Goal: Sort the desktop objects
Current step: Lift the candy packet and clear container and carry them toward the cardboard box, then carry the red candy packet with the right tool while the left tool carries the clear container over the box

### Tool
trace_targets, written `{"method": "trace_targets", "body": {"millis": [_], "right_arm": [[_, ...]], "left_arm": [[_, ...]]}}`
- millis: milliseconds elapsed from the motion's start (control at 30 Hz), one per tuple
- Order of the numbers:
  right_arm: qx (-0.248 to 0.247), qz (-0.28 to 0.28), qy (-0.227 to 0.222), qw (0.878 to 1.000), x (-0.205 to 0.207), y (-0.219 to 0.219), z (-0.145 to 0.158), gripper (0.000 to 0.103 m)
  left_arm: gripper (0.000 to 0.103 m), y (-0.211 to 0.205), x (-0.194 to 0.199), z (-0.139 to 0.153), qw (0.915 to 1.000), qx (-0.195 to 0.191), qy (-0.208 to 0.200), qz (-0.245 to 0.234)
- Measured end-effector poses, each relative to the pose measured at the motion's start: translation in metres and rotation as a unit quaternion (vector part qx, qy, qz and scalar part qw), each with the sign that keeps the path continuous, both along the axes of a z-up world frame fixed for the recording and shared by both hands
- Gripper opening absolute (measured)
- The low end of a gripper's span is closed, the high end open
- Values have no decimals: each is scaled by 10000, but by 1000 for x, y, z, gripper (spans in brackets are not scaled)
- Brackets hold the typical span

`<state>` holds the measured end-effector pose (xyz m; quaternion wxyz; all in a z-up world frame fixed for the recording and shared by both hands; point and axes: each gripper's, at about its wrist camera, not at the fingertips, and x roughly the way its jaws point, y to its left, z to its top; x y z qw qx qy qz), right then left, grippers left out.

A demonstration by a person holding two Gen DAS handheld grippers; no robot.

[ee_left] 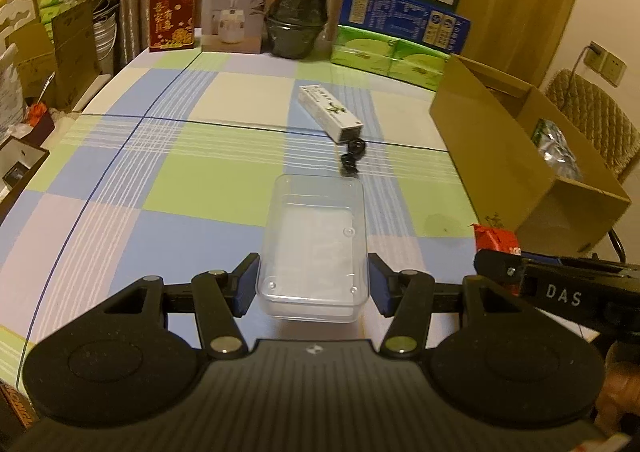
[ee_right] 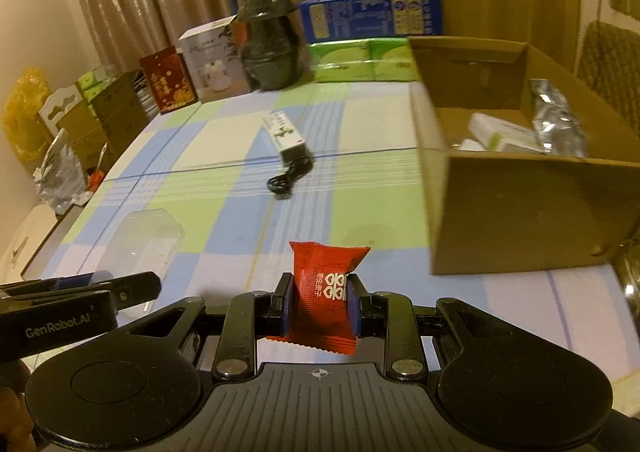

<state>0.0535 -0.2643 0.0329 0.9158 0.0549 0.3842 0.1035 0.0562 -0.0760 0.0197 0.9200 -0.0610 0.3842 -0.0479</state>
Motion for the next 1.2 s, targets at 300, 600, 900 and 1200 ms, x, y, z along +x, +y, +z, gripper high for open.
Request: {"method": "trace_targets", "body": {"millis": [300, 600, 900, 1200], "right_arm": [[-68, -232, -172, 9996, -27, -27, 18, 24], [-203, -452, -262, 9984, -45, -54, 27, 24], [-311, -702, -306, 9966, -55, -90, 32, 24], [-268, -955, -393, 9943, -57, -120, 39, 24]], "left_arm": [[51, -27, -23, 20, 9996, -7, -96, -250], [51, -62, -39, 31, 9979, 3, -141, -633], [51, -99, -42, 38, 9947, 33, -176, -1016], [51, -129, -41, 39, 9919, 88, -126, -1261]]}}
